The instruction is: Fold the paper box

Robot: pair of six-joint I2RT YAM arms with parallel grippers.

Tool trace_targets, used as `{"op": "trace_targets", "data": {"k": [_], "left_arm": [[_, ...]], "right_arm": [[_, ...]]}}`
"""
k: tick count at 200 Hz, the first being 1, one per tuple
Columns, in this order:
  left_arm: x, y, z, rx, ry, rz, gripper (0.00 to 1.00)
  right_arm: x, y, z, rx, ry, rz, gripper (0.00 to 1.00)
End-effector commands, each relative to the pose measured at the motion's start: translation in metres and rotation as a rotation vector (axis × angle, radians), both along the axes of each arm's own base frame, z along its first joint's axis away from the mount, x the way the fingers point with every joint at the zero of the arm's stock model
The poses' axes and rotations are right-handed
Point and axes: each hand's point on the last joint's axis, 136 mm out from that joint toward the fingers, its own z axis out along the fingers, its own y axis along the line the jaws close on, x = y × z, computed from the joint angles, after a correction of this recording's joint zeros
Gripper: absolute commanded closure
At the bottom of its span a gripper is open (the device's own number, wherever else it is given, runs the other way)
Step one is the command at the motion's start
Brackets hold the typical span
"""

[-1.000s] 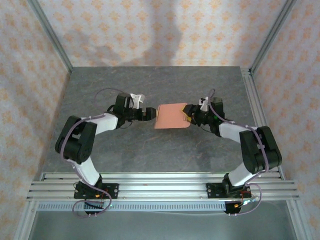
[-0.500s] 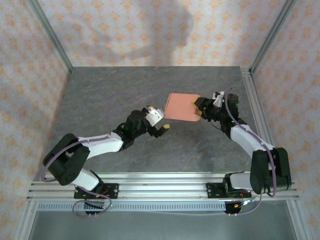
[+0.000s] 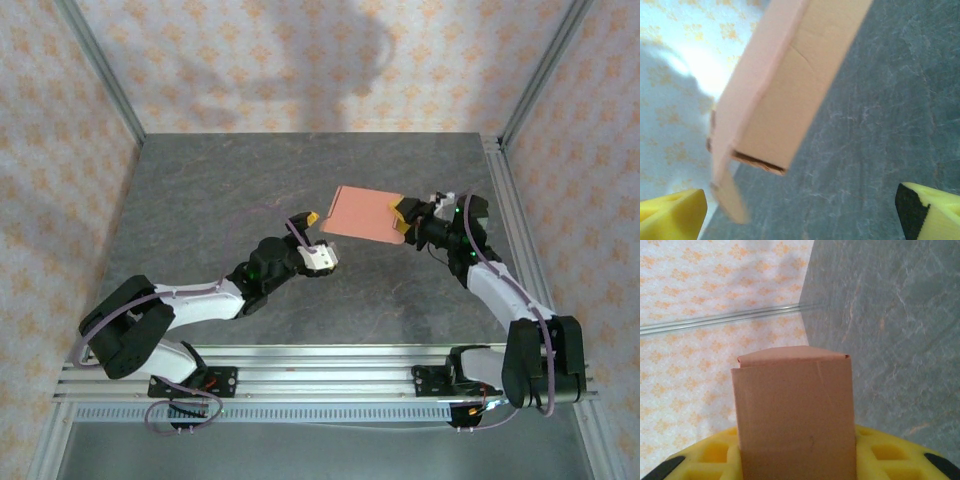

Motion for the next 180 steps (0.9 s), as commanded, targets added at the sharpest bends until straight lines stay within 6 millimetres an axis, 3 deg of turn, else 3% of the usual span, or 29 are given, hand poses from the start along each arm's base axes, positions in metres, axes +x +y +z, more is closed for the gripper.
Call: {"op": "trace_targets", "data": {"k": [1,34,85,180], "left_arm": [[0.004,0.0,0.026,-0.019,-0.118,0.001,0.04],[0.004,-0.008,0.024,0.007,-0.135,-0.043,0.06],[0.003,-0.018,0.034,0.028,-0.17,-0.089,0.17],[-0.004,-0.032,0.021,0.163,-0.183,-0.187,0.42]], "right_arm": [[-0.018,0.004,0.006,0.043,0.026,0.039,0.62],[-0.031,0.004,-0.003,0.03,0.07,0.057,0.62],[-0.045,0.005,-0.016,0.059,0.149,0.065,0.63],[-0.057,0.006,-0.025,0.066,0.209,0.069,0.62]]}}
